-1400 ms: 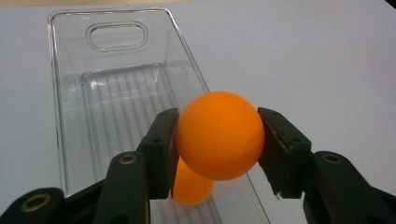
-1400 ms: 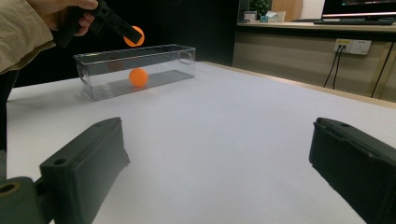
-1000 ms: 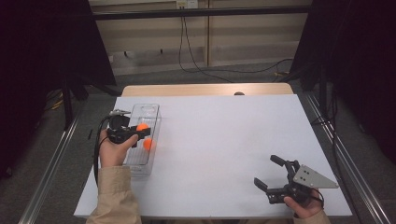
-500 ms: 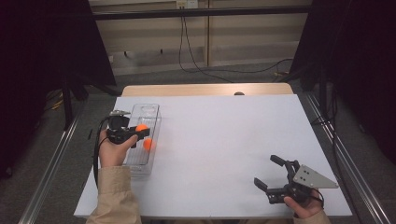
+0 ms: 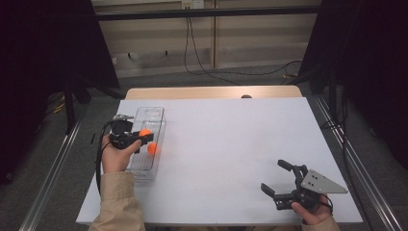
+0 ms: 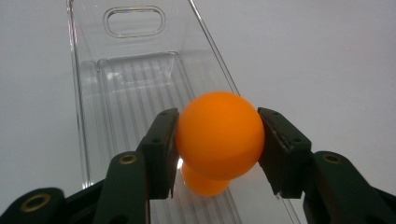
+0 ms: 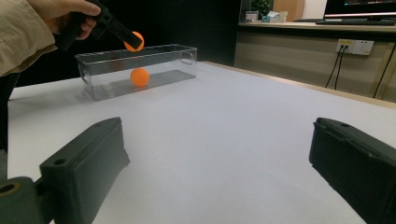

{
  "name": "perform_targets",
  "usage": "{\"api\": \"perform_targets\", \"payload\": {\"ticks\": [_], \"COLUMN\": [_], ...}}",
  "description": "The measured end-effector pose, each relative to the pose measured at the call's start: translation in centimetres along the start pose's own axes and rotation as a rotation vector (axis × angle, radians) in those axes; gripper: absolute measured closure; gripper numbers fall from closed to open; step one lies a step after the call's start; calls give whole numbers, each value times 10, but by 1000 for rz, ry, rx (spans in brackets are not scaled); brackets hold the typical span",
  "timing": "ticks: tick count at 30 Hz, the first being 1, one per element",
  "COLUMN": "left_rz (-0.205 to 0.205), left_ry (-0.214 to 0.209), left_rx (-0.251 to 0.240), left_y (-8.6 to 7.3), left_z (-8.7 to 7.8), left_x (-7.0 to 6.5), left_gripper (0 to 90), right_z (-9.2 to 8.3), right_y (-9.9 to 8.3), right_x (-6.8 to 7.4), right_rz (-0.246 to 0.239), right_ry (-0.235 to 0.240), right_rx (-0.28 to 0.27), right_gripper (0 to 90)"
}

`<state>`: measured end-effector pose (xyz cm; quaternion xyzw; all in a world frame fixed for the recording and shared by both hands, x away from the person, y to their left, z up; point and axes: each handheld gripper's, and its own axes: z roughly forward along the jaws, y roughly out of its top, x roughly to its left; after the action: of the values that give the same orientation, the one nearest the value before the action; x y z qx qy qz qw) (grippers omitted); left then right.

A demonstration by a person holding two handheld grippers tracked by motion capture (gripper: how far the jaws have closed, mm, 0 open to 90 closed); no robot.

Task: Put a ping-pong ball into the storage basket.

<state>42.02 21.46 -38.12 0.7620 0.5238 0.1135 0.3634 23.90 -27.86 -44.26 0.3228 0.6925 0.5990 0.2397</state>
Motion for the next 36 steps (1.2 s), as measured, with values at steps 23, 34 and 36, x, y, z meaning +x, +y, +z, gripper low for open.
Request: {"api": "perform_targets", "payload": {"ticks": [23,34,36], "left_rz": [-3,-5,-1], "left_ry": [13,21,18], "left_rx": [5,-9,-11], "left_y": [-3,-3,-3], "left_z": [2,1,1], "left_x": [2,1,1], "left_gripper": [509,452,445], "right_z": [0,1,1], "right_y": [0,0,0], "right_x": [0,0,0], "right_rz": [0,0,0], "right_ry": [3,4,4], "right_rx": [-2,0,0], "right_gripper": [29,29,29]}}
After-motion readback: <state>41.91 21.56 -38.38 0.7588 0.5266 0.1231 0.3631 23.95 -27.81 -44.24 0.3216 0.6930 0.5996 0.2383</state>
